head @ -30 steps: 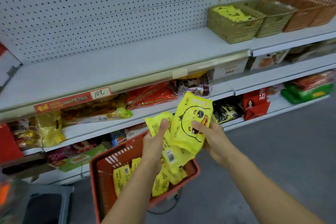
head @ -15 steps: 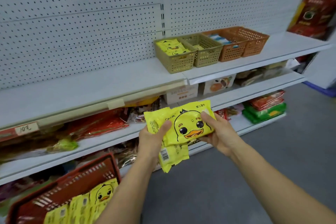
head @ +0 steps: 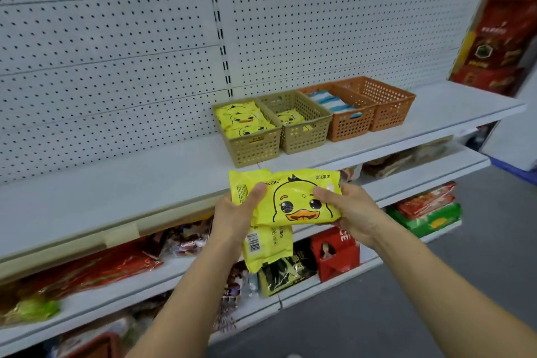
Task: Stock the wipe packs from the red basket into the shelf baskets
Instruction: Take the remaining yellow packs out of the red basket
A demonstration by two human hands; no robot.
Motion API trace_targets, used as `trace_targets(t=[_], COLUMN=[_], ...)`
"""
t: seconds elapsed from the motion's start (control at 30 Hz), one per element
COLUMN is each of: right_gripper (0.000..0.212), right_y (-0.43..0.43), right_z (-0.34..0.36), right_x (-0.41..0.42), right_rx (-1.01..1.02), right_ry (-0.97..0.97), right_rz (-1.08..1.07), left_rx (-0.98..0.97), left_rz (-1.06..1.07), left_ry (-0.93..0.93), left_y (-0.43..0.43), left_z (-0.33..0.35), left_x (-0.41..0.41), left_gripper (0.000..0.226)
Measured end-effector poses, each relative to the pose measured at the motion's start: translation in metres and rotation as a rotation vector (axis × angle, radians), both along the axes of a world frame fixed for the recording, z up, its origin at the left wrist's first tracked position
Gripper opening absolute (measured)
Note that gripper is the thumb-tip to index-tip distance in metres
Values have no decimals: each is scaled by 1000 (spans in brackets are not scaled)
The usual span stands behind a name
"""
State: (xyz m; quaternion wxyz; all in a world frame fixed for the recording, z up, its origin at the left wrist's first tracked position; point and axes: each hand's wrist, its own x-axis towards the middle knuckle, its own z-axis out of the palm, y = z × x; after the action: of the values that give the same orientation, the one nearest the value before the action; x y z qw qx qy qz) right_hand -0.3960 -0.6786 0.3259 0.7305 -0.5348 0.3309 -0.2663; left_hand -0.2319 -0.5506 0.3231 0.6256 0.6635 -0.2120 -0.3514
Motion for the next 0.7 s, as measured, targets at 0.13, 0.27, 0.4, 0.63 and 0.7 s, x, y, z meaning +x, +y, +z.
trace_targets(t=[0.13,0.27,0.4,0.63,0.7], right_gripper=[21,14,14,33,36], right_y=[-80,-160,-237,-346,-364], right_z=[13,30,40,46,46], right_x=[35,65,86,158,183], right_rx=[-34,-49,-53,-166,-251], right_ry=[14,-31,-16,152,194], right_rz=[-27,-134,-249,-248,-187], left_rx=[-22,-56,-78,-67,-64], left_rz=[49,108,160,321,392], left_ry=[32,14,15,107,124], left_y=[-70,-133,-186,-249,-264], left_z=[21,38,50,56,52], left_x=[29,71,99,139,149], left_gripper=[47,45,35,35,37])
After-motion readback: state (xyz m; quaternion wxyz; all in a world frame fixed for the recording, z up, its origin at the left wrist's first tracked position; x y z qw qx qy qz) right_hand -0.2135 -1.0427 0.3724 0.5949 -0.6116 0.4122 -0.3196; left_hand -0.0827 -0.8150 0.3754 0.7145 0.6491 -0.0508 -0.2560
